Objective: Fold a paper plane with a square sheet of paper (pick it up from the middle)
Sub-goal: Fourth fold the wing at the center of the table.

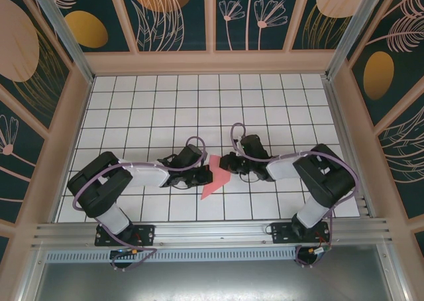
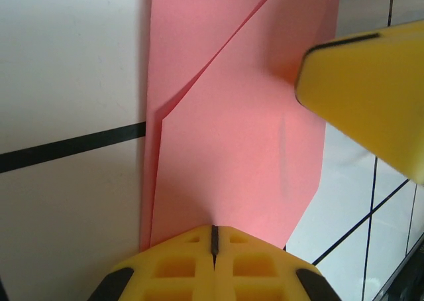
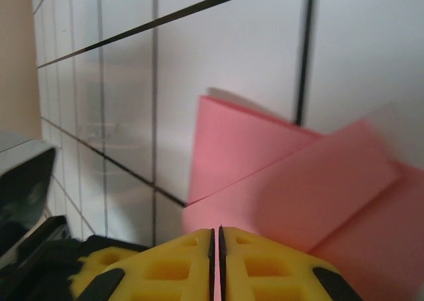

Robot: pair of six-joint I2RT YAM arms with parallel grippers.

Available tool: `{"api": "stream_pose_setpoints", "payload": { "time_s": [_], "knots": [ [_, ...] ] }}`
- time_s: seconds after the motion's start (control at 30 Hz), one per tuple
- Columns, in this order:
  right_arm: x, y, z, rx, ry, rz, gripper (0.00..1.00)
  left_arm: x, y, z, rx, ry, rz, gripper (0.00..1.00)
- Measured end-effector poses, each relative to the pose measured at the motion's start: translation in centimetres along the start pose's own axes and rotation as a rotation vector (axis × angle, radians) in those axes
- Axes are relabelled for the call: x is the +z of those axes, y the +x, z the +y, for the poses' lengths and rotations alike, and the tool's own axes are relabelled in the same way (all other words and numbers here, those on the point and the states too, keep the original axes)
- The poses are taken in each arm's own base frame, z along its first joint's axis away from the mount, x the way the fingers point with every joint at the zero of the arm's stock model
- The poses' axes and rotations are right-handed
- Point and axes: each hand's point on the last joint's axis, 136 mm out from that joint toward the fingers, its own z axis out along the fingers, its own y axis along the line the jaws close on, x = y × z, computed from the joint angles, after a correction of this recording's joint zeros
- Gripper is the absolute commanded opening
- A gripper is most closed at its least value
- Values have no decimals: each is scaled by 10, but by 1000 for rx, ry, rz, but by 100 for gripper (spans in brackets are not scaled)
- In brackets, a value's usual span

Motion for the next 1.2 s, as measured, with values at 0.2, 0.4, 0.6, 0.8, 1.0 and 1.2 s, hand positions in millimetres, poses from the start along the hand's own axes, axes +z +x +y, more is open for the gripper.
{"api": "stream_pose_setpoints", "payload": {
  "time_s": [0.2,0.4,0.6,0.8,1.0,1.2],
  "knots": [
    [5,3,20,-37,-37,20,14,0,0,-1,7,1,-1,2],
    [24,7,14,-29,-11,58,13,-1,-1,-1,16,-4,-9,3],
    [30,7,2,-5,19,58,8,-8,-2,-1,22,-13,-21,8],
    [30,6,2,-7,19,51,7,-28,-8,-24,38,55,-58,10],
    [30,5,1,-6,19,49,7,-28,-8,-44,43,153,-41,11],
    [30,5,1,-6,20,49,7,-7,9,-19,-6,117,27,10]
  ]
}}
